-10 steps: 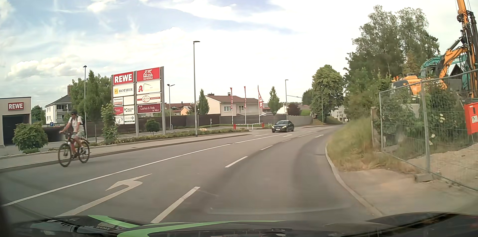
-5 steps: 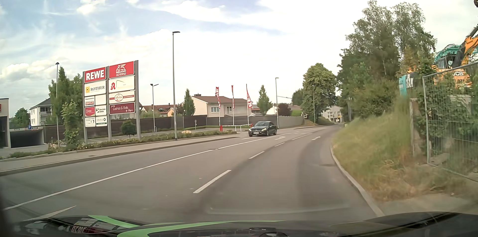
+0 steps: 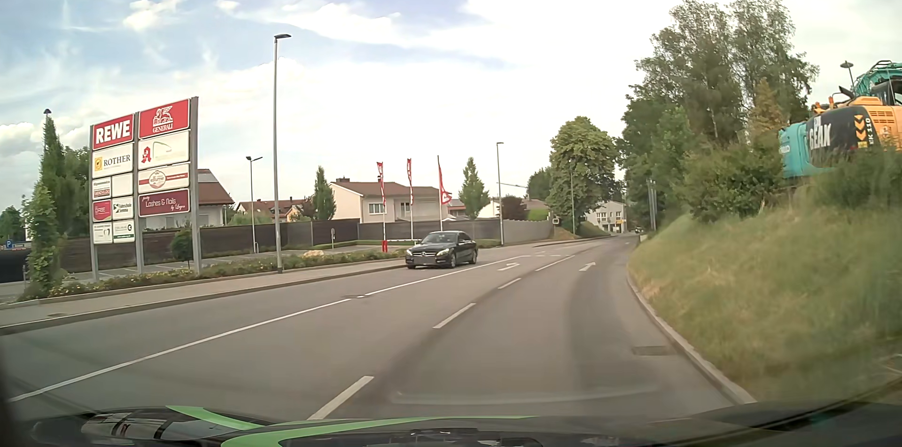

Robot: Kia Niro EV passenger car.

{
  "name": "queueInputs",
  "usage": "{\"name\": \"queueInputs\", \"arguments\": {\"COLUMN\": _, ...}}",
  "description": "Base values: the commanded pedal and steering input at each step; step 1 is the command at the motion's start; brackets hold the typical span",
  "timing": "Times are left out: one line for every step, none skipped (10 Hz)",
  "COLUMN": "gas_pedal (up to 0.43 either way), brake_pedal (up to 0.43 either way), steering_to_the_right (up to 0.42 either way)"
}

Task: Follow the waypoints while adhering to traffic rules and regulations

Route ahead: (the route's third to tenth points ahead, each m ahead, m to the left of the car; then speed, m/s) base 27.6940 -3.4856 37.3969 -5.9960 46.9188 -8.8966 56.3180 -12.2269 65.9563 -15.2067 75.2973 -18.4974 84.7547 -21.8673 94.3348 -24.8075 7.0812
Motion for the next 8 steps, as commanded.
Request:
{"name": "queueInputs", "arguments": {"gas_pedal": 0.059, "brake_pedal": 0.000, "steering_to_the_right": 0.070}}
{"name": "queueInputs", "arguments": {"gas_pedal": 0.059, "brake_pedal": 0.000, "steering_to_the_right": 0.076}}
{"name": "queueInputs", "arguments": {"gas_pedal": 0.059, "brake_pedal": 0.000, "steering_to_the_right": 0.080}}
{"name": "queueInputs", "arguments": {"gas_pedal": 0.059, "brake_pedal": 0.000, "steering_to_the_right": 0.084}}
{"name": "queueInputs", "arguments": {"gas_pedal": 0.059, "brake_pedal": 0.000, "steering_to_the_right": 0.086}}
{"name": "queueInputs", "arguments": {"gas_pedal": 0.059, "brake_pedal": 0.000, "steering_to_the_right": 0.086}}
{"name": "queueInputs", "arguments": {"gas_pedal": 0.059, "brake_pedal": 0.000, "steering_to_the_right": 0.086}}
{"name": "queueInputs", "arguments": {"gas_pedal": 0.059, "brake_pedal": 0.000, "steering_to_the_right": 0.086}}
